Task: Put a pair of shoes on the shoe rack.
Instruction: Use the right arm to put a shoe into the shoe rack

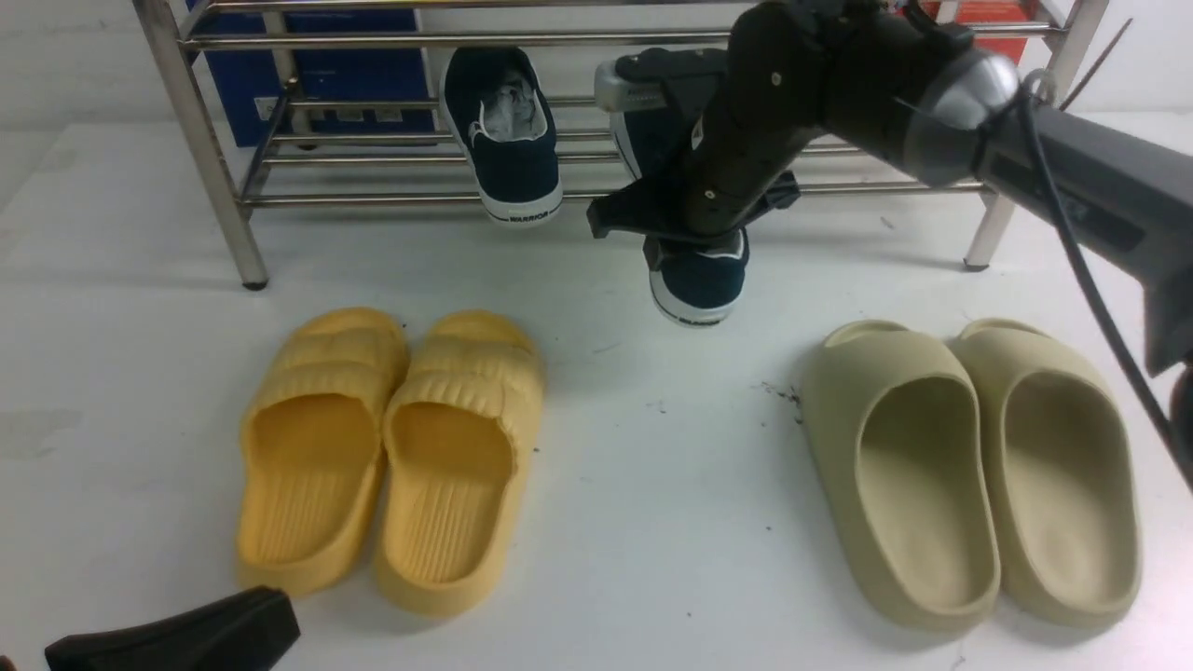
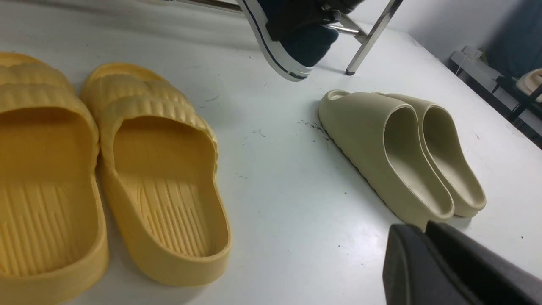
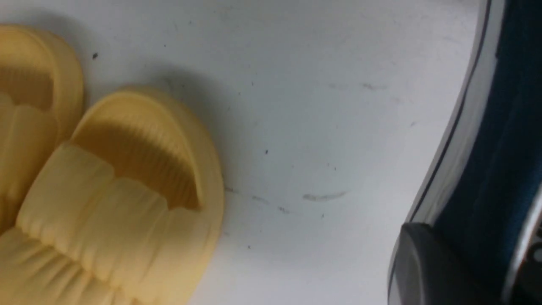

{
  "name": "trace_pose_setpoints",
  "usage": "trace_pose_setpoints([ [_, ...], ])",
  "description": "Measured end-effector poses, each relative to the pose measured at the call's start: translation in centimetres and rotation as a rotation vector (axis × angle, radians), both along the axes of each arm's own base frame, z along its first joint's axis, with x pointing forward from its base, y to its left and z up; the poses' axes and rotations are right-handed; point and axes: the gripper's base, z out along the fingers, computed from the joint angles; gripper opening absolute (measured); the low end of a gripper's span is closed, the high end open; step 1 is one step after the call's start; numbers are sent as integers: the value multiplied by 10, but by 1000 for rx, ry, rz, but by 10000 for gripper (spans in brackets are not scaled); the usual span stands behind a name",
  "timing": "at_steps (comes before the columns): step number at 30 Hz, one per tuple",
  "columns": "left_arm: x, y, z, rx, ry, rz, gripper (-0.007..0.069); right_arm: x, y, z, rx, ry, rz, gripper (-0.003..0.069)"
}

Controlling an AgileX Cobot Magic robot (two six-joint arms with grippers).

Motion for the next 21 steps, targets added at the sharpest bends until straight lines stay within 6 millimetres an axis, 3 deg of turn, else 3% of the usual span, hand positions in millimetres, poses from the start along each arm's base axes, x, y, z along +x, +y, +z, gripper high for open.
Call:
trace_pose_setpoints([
  [12,0,0,0,0,0,0,57,24,7,-12,34,-67,-10,39],
  [21,0,0,0,0,0,0,57,30,10,-7,75,-152,-11,39],
])
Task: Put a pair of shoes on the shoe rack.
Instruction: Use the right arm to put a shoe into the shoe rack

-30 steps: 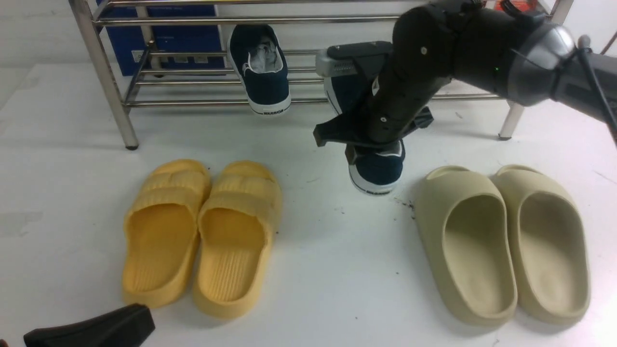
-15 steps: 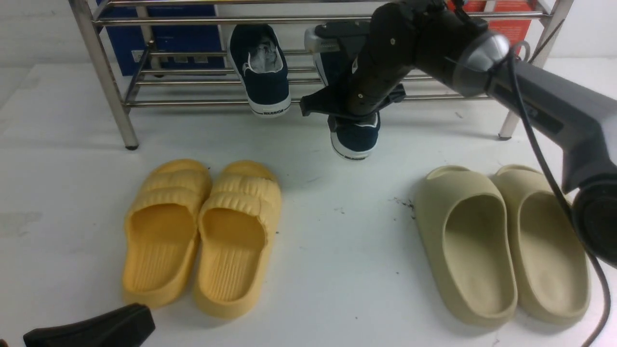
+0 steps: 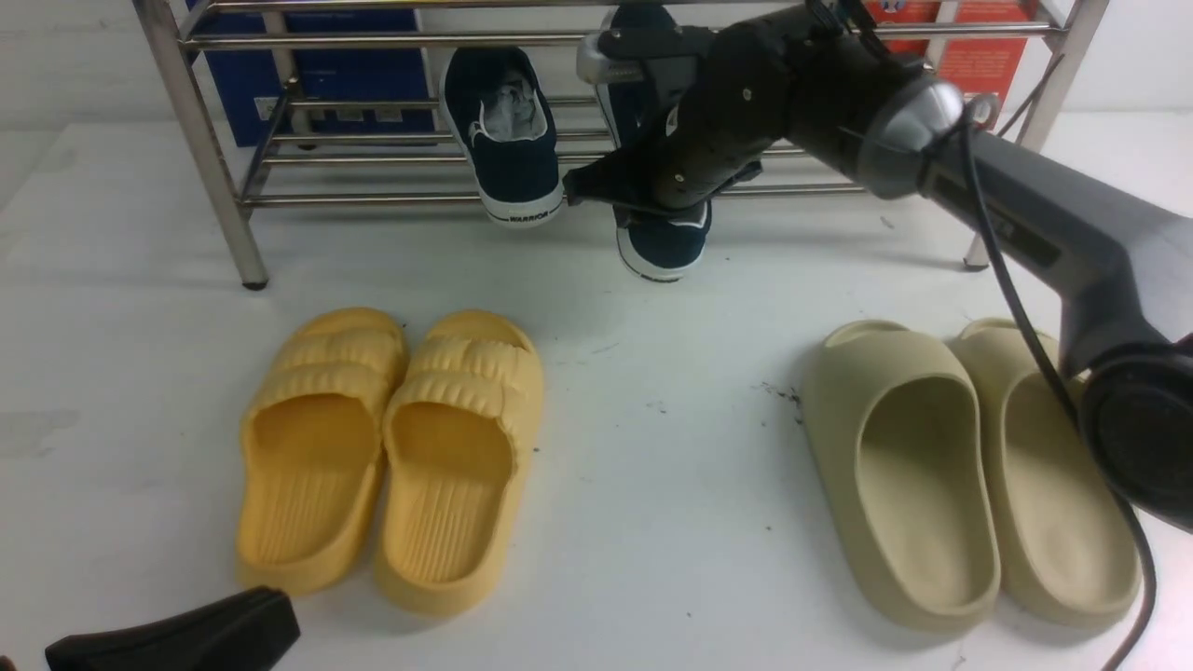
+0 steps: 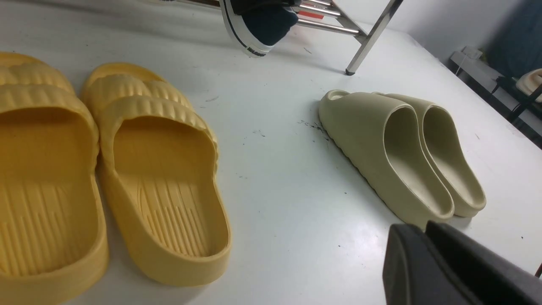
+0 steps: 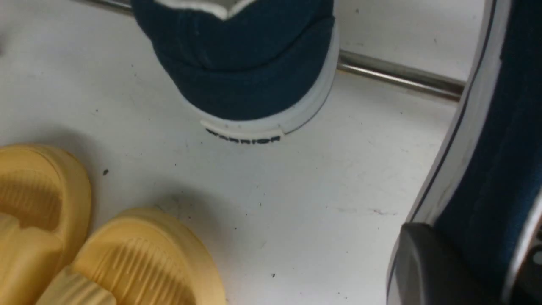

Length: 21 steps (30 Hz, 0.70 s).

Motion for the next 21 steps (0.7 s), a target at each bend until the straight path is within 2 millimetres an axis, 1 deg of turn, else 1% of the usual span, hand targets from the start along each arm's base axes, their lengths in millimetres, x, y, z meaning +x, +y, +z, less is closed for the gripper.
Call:
trace_pose_setpoints([
  [5,0,0,0,0,0,0,57,2,1,-1,1,-24,-1,45],
  [11,0,0,0,0,0,0,57,5,1,-4,5,-48,-3,76],
  [12,0,0,0,0,0,0,57,7,1,-2,1,-71,-3,108],
  [14,0,0,0,0,0,0,57,7,1,-2,-1,-75,-3,125],
  [15,0,0,0,0,0,0,57,7,1,-2,-4,-79,-3,147],
  [18,0,0,0,0,0,0,57,8,0,2,-4,-109,-1,230],
  [19,0,0,0,0,0,0,57,7,0,6,-7,-118,2,269],
  [20,0,0,0,0,0,0,57,7,0,6,-7,-118,2,269],
  [21,0,0,0,0,0,0,57,6,-1,12,-6,-121,2,309],
])
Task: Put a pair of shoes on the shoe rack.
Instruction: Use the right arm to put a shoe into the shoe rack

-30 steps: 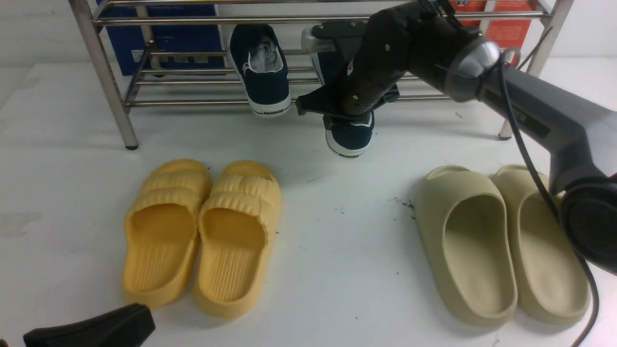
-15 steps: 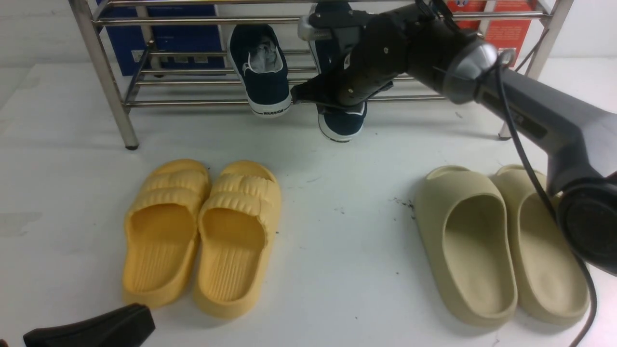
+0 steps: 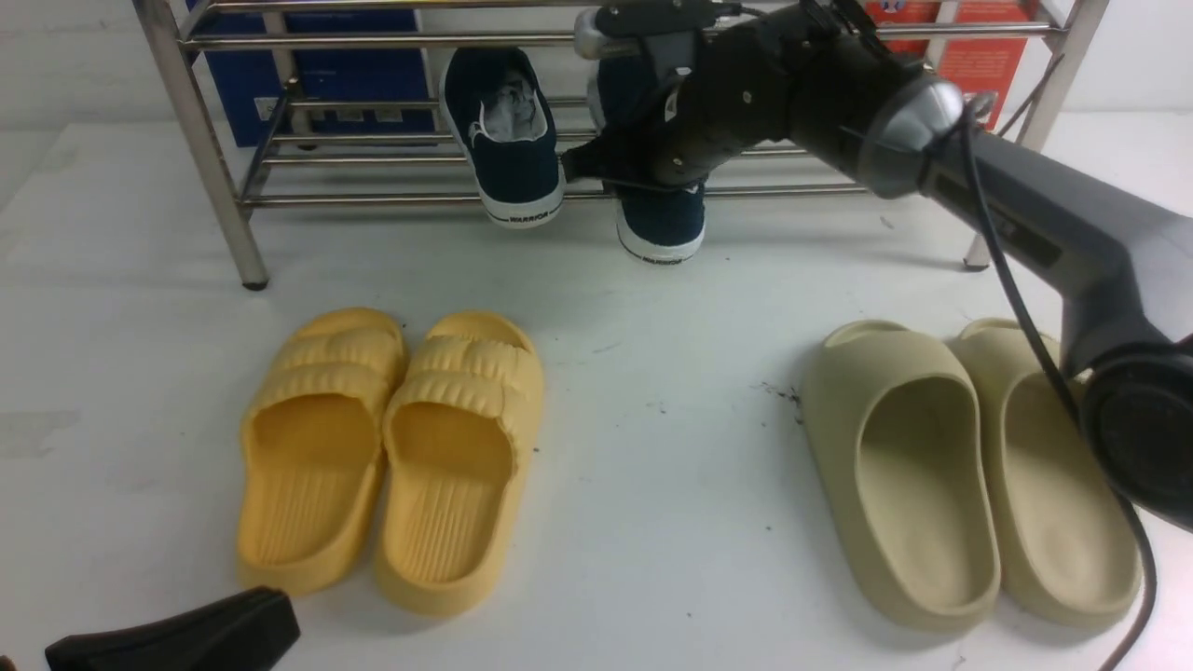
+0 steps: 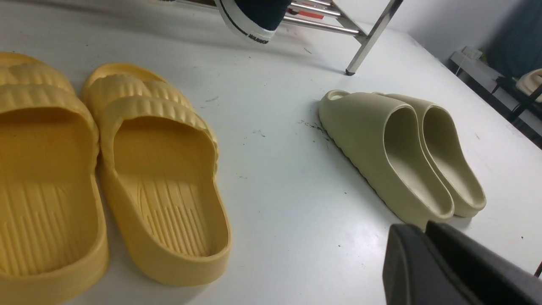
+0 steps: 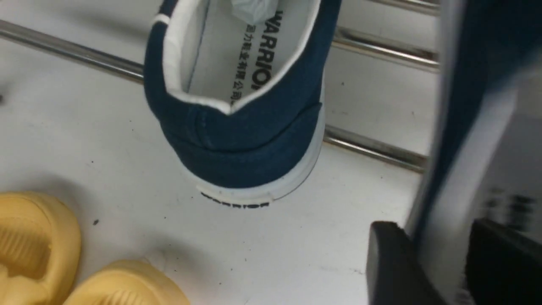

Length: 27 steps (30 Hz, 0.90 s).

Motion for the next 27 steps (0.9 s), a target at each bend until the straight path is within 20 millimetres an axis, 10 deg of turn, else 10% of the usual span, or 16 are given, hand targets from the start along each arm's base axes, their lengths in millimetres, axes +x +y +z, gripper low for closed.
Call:
trace_pose_setpoints([
  [13,0,0,0,0,0,0,57,-49,-22,59,-82,229,33,330],
  [20,0,0,0,0,0,0,57,-46,-21,17,-218,386,82,53],
  [27,0,0,0,0,0,0,57,-26,-15,-32,-268,382,54,-3],
])
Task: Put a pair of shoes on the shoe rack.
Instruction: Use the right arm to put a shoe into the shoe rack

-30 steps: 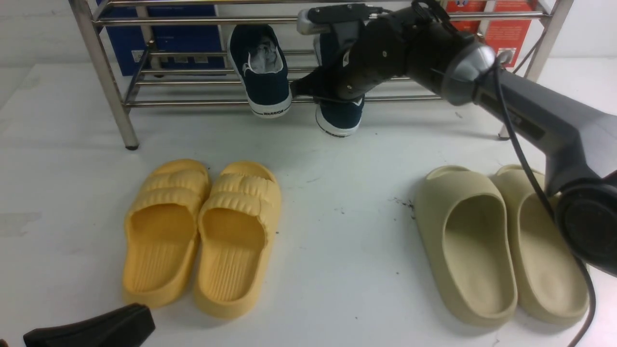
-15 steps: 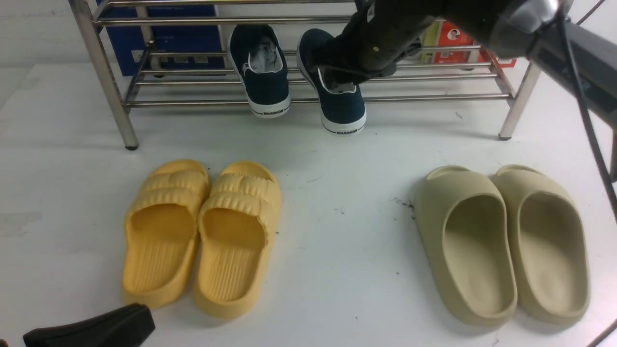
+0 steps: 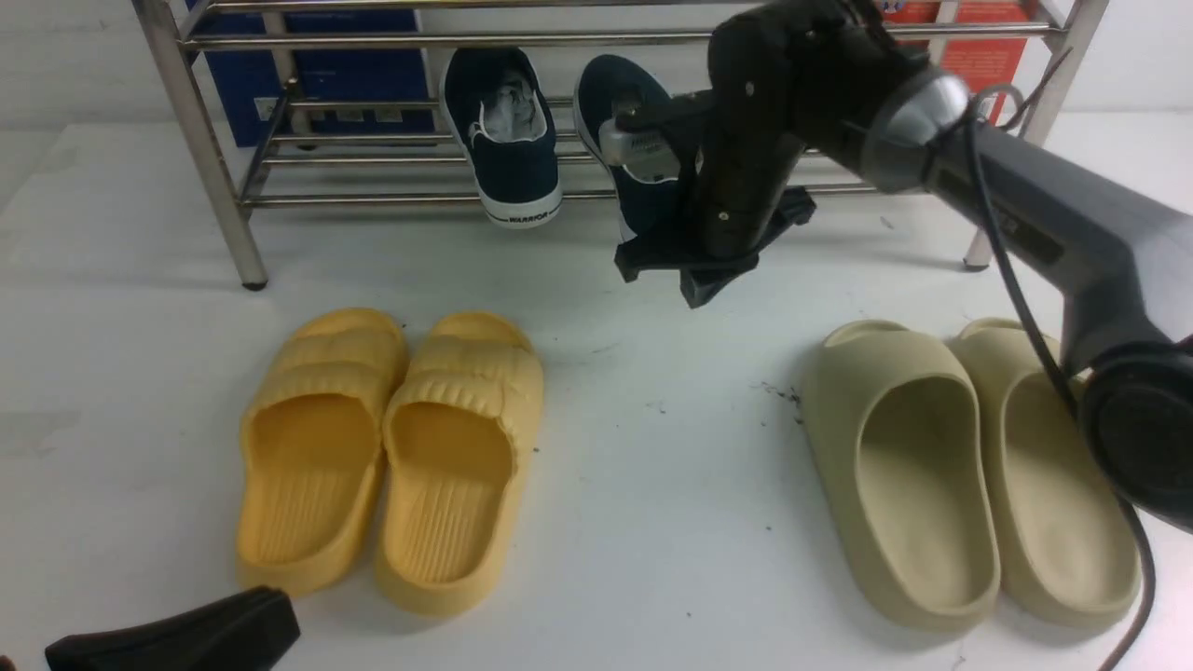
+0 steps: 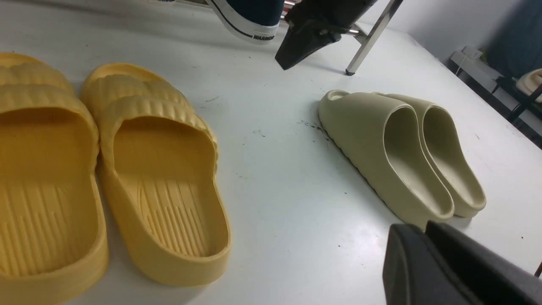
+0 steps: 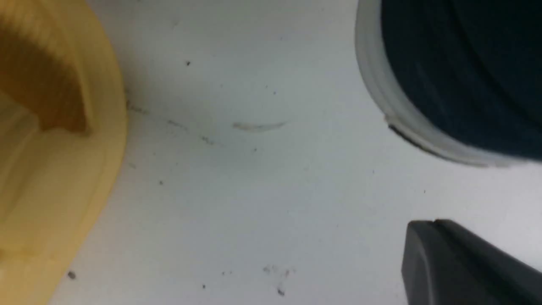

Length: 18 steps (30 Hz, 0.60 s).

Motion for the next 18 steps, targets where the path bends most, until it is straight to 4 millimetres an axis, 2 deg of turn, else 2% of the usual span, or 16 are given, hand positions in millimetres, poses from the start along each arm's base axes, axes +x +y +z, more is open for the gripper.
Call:
trace_pose_setpoints([
  [18,0,0,0,0,0,0,65,16,10,9,127,-187,-24,9],
])
